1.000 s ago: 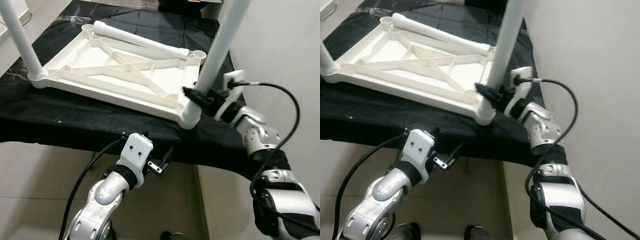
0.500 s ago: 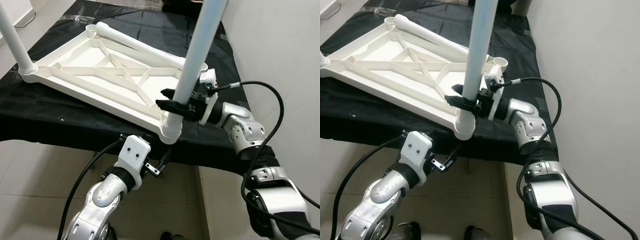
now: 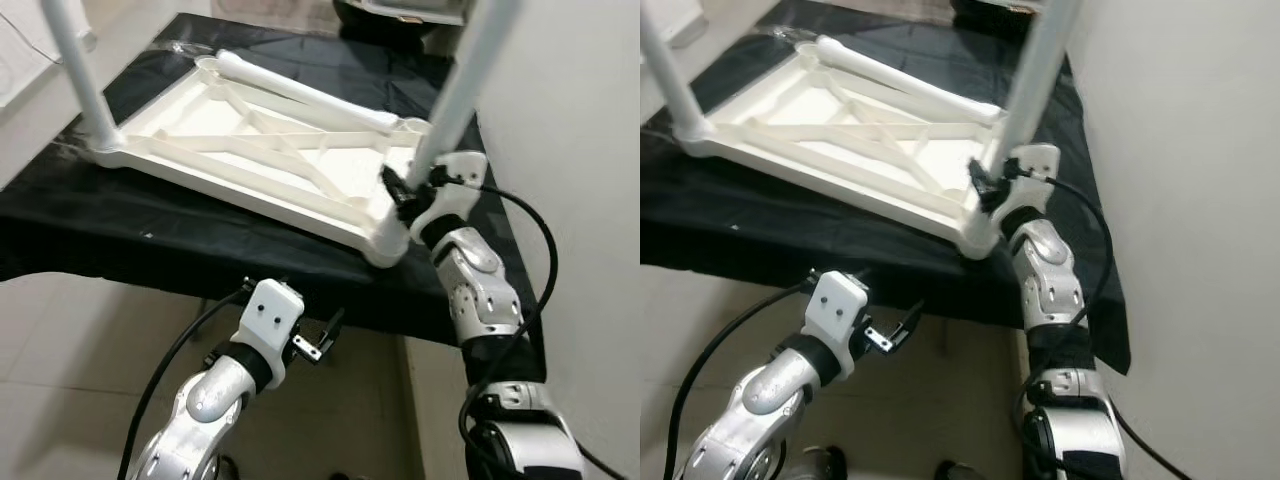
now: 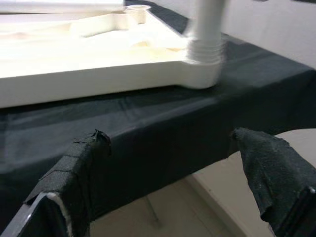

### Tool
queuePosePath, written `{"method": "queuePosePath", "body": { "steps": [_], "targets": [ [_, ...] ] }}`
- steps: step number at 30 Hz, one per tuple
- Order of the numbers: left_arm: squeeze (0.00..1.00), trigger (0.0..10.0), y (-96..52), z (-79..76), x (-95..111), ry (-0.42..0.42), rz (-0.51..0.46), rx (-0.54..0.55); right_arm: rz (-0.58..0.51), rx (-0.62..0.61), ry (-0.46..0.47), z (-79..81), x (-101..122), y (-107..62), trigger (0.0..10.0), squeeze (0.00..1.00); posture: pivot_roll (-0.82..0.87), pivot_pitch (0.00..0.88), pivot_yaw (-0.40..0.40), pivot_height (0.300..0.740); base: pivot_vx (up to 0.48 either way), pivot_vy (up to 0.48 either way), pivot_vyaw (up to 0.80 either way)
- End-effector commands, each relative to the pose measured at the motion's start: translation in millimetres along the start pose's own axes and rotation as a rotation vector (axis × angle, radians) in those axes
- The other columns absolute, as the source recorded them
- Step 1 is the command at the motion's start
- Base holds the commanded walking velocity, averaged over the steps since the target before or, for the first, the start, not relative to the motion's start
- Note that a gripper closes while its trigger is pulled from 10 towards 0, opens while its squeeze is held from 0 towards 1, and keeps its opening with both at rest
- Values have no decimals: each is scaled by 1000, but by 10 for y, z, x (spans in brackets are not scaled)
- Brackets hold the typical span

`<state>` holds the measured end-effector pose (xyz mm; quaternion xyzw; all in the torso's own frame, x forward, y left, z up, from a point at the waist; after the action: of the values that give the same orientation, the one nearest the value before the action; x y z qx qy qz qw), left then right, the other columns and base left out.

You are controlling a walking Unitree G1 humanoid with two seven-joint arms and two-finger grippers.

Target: Building children table

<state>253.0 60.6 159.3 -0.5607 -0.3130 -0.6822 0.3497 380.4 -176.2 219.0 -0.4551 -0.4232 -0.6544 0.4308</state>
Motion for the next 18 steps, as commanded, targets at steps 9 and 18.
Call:
{"method": "queuePosePath", "body": {
  "steps": [9, 18],
  "targets": [
    [0, 10000, 3, -201, -175, -21, 38, -62, 104, -250, 66, 198, -310, -97, 10000, 0, 120, 37, -87, 740, 0, 0, 0],
    [0, 10000, 67, -262, -303, -39, 55, -84, 40, 183, 81, 367, -257, -96, 10000, 0, 97, 0, -92, 740, 0, 0, 0]
  ]
}}
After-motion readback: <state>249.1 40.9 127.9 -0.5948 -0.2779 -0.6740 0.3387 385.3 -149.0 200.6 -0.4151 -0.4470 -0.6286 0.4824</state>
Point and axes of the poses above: a point about 5 cm out from each wrist's last joint towards the gripper, its own y axis pointing out of the wrist towards the gripper, its own x axis along the axis of the wrist's last joint, z = x × y, the point moved 2 cm from there along y, pointing out of the wrist towards the gripper, and after that the axes turned 2 degrees about y, right-handed, at the moved point
